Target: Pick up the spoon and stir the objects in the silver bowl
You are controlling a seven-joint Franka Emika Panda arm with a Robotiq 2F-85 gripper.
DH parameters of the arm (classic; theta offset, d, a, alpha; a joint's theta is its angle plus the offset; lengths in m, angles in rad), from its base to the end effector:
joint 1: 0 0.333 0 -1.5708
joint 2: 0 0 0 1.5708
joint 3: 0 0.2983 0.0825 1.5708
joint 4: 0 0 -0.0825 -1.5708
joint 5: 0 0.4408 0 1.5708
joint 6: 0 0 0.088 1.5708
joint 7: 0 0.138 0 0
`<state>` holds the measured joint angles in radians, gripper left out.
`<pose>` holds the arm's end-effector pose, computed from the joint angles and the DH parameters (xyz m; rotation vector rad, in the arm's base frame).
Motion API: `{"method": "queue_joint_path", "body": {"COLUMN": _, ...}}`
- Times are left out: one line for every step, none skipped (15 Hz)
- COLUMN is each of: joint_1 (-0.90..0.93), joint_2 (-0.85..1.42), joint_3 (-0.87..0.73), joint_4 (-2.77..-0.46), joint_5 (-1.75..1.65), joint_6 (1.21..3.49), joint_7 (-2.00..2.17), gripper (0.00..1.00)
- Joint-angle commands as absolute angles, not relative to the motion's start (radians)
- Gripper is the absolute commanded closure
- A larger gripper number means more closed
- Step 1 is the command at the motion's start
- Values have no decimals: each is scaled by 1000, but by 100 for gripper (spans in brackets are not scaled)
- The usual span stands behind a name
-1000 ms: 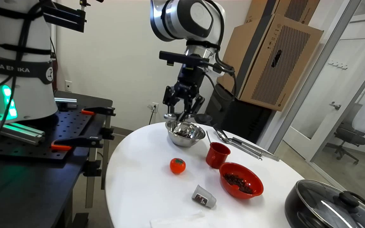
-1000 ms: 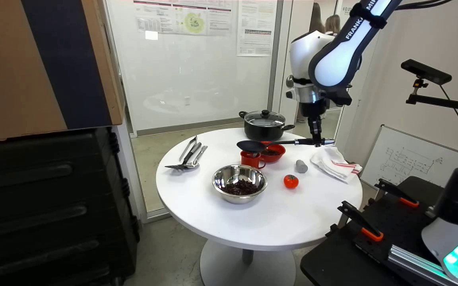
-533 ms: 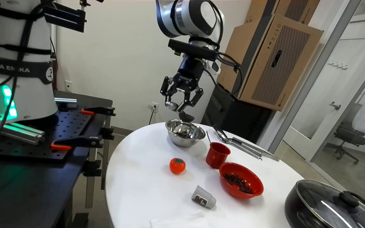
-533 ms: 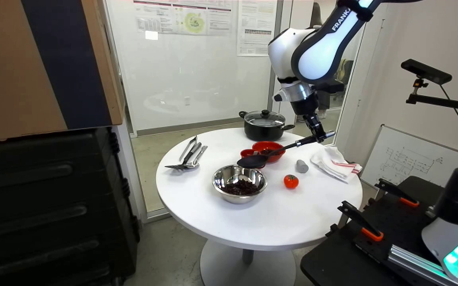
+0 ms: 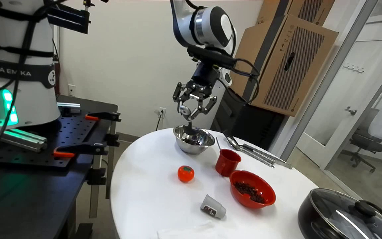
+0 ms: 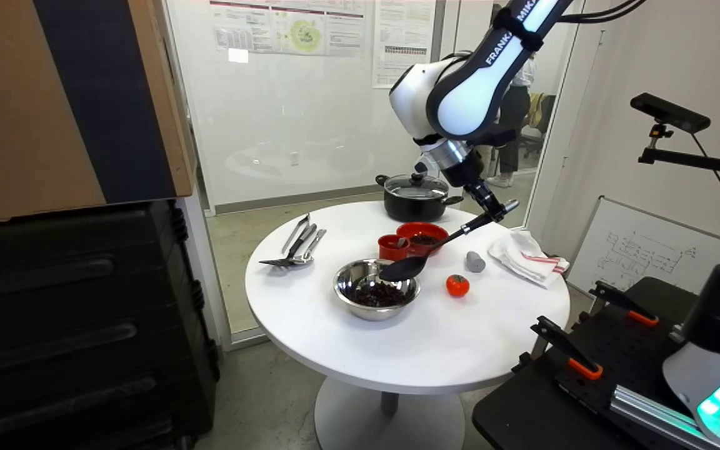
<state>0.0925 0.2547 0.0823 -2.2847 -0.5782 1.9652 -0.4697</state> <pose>0.4852 0.0367 0.1287 2.3219 1.3178 -0.8457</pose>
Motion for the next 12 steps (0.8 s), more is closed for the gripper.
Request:
{"method": "queue_joint_path", "body": {"joint_1": 118, "joint_2": 357, "joint_3": 100, "joint_4": -2176, "joint_5": -614, "joint_6": 1861, "joint_7": -471, "gripper": 90}}
{"method": "queue_joint_path", "body": {"joint_1": 122, "joint_2": 374, "joint_3": 103, "joint_4": -2160, "joint_5": -619, "joint_6": 1847, "joint_7": -471, "gripper": 90}}
{"method": "queue_joint_path", "body": {"joint_1": 131, "joint_2": 395, "joint_3": 108, "joint_4": -2143, "joint_5": -627, "joint_6": 1830, "joint_7": -467, "gripper": 90}}
{"method": "queue_joint_path", "body": {"joint_1": 137, "joint_2": 410, "joint_3": 111, "joint_4": -2129, "joint_5": -633, "joint_6": 1819, "joint_7": -465, "gripper": 90}}
{"method": "queue_joint_path", "body": {"joint_1": 143, "joint_2": 425, "joint_3": 114, "joint_4": -2114, "joint_5": -639, "joint_6": 1806, "joint_7": -461, "gripper": 90}}
{"method": "queue_joint_path", "body": {"joint_1": 149, "joint_2": 439, "joint_3": 117, "joint_4": -2100, "joint_5": -646, "joint_6": 1792, "joint_7": -457, "gripper": 90}}
{"method": "queue_joint_path", "body": {"joint_1": 154, "joint_2": 449, "joint_3": 119, "joint_4": -2085, "joint_5": -652, "joint_6": 1779, "joint_7": -452, "gripper": 90}}
{"method": "queue_joint_path", "body": {"joint_1": 159, "joint_2": 458, "joint_3": 121, "joint_4": -2071, "joint_5": -657, "joint_6": 1768, "joint_7": -451, "gripper": 90}}
{"method": "queue_joint_path", "body": {"joint_1": 163, "joint_2": 464, "joint_3": 123, "joint_4": -2061, "joint_5": -663, "joint_6": 1760, "joint_7": -449, "gripper": 90}}
{"method": "queue_joint_path", "body": {"joint_1": 167, "joint_2": 469, "joint_3": 125, "joint_4": -2051, "joint_5": -669, "joint_6": 1754, "joint_7": -446, "gripper": 90}}
{"method": "queue_joint_path", "body": {"joint_1": 171, "joint_2": 475, "joint_3": 126, "joint_4": -2041, "joint_5": -674, "joint_6": 1748, "joint_7": -443, "gripper": 90}}
{"method": "queue_joint_path", "body": {"joint_1": 173, "joint_2": 480, "joint_3": 128, "joint_4": -2033, "joint_5": -678, "joint_6": 1743, "joint_7": -442, "gripper": 90}}
